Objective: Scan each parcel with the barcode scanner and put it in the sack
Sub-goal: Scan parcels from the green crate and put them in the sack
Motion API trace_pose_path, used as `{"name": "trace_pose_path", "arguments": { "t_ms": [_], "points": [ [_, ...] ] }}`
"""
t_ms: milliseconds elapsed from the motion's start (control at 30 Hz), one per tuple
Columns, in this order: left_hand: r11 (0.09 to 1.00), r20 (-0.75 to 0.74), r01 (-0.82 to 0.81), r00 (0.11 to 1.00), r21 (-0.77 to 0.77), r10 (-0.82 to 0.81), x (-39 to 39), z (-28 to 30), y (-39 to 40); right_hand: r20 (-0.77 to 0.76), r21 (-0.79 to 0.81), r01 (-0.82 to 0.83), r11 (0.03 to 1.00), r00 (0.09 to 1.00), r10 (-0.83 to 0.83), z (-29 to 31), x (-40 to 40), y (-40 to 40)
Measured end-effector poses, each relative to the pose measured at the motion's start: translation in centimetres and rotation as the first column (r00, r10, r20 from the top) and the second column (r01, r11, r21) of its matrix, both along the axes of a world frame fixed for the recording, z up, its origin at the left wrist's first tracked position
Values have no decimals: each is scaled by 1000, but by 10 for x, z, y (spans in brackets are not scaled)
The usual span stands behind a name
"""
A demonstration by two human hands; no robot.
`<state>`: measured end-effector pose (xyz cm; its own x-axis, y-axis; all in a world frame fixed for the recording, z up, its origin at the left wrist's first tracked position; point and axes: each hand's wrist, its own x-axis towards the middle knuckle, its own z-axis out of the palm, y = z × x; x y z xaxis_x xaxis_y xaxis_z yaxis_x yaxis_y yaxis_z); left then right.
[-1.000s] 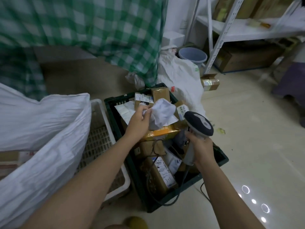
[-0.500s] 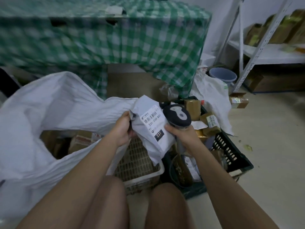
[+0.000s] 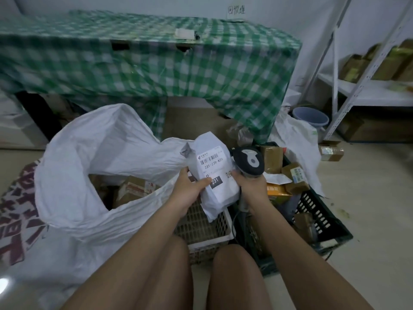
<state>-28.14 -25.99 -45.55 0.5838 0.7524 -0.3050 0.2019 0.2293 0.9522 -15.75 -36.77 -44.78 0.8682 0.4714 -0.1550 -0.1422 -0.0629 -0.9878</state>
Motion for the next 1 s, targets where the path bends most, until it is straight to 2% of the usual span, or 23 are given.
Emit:
{"name": "trace_pose_path", "arguments": {
  "t_ms": [67, 200, 367, 467, 600, 1000],
  "points": [
    [1000, 23, -19, 1000, -21, 19, 1, -2, 6, 12, -7, 7, 1000, 1000, -7, 3, 2, -2],
    [998, 52, -57, 997, -16, 58, 6, -2, 16, 170, -42, -11, 999, 985, 18, 18, 2, -18],
    [998, 3, -61, 998, -1, 61, 13, -9, 25, 225, -238, -228, 944, 933, 282, 27, -7, -40],
    [998, 15, -56, 998, 14, 56, 18, -12, 24, 221, -319, -300, 899, 899, 378, 25, -11, -45],
    [999, 20, -42, 999, 20, 41, 22, -13, 22, 217, -346, -293, 891, 899, 380, 23, -10, -47],
    [999, 21, -40, 999, 30, 39, 13, -8, 20, 229, -295, -271, 916, 911, 343, 31, -12, -48]
  ]
}}
